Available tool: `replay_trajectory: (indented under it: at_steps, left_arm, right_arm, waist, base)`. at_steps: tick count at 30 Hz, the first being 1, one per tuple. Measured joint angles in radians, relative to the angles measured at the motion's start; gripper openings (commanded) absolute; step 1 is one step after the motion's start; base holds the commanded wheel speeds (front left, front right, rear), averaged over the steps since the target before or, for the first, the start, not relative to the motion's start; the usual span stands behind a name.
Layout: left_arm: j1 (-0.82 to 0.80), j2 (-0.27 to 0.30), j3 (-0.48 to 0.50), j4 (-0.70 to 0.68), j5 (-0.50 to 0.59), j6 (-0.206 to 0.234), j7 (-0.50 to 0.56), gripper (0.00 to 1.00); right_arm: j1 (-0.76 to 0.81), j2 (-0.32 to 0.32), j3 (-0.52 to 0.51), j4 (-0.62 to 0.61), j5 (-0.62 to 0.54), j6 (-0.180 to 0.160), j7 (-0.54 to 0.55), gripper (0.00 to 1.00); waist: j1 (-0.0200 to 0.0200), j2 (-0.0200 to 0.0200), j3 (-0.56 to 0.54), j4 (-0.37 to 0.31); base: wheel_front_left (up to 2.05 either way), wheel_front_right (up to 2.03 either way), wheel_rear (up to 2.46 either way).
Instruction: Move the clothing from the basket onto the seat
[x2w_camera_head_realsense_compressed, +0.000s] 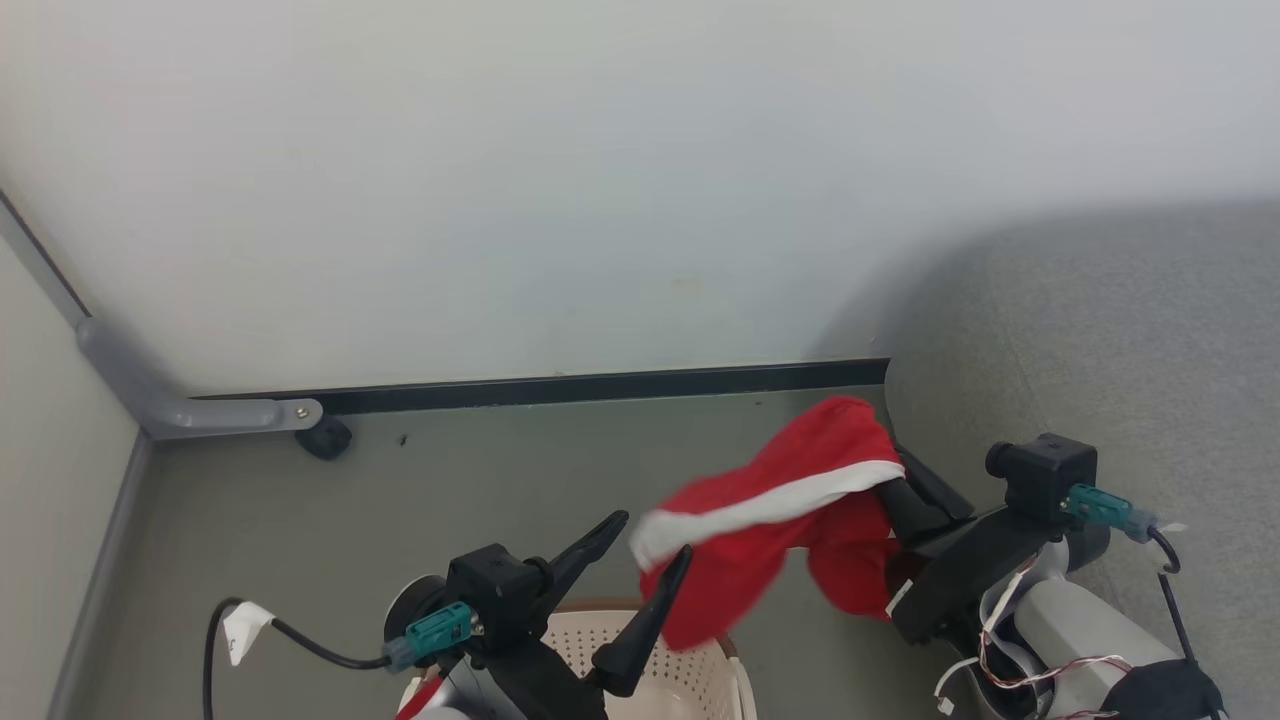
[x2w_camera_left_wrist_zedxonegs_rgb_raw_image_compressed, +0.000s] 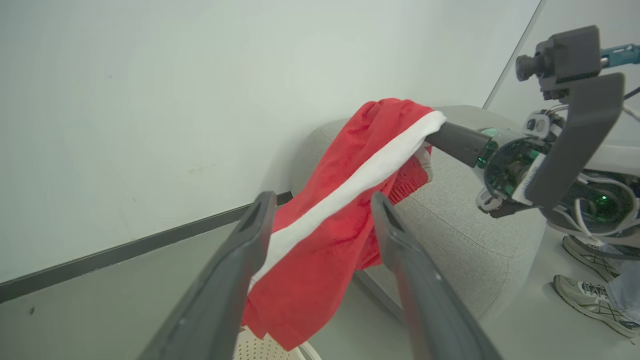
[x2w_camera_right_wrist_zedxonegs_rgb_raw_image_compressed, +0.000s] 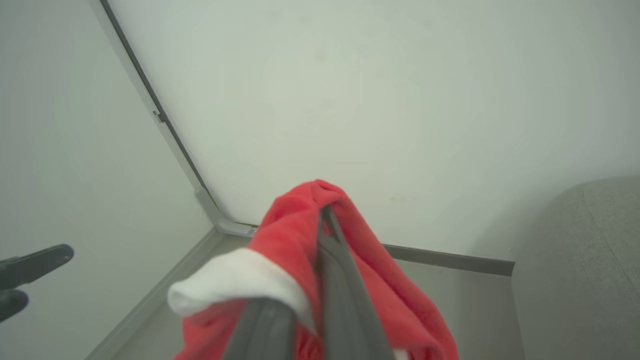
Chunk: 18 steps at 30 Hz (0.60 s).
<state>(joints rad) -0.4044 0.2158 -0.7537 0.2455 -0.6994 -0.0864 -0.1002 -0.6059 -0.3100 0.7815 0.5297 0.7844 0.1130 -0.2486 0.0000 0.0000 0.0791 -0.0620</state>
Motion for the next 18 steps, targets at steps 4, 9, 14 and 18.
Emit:
replay_trajectory:
  at_steps: [4,9,14,18]
  left_arm:
    - [0.005,0.010,-0.002,-0.014,0.006,0.008,0.000,1.00]
    - [0.004,0.019,-0.004,-0.038,0.014,0.009,-0.008,1.00]
    - [0.004,0.034,-0.004,-0.072,0.030,0.009,-0.019,1.00]
    - [0.003,0.051,-0.004,-0.090,0.043,0.009,-0.020,1.00]
  right_arm:
    - [0.021,-0.012,-0.036,-0.034,0.000,-0.013,0.000,0.00]
    - [0.042,-0.028,-0.072,-0.078,-0.006,-0.025,0.000,0.00]
    - [0.080,-0.046,-0.107,-0.122,-0.020,-0.035,0.000,0.00]
    - [0.109,-0.061,-0.136,-0.160,-0.035,-0.053,0.000,0.00]
  waist:
    - [0.0000,0.0000,-0.001,-0.026]
    - [-0.0001,0.0000,0.001,-0.064]
    - [0.0000,0.0000,0.006,-0.103]
    - [0.0000,0.0000,0.011,-0.135]
  base:
    - [0.00,0.00,0.00]
    - [0.00,0.00,0.00]
    - [0.00,0.00,0.00]
    - [0.00,0.00,0.00]
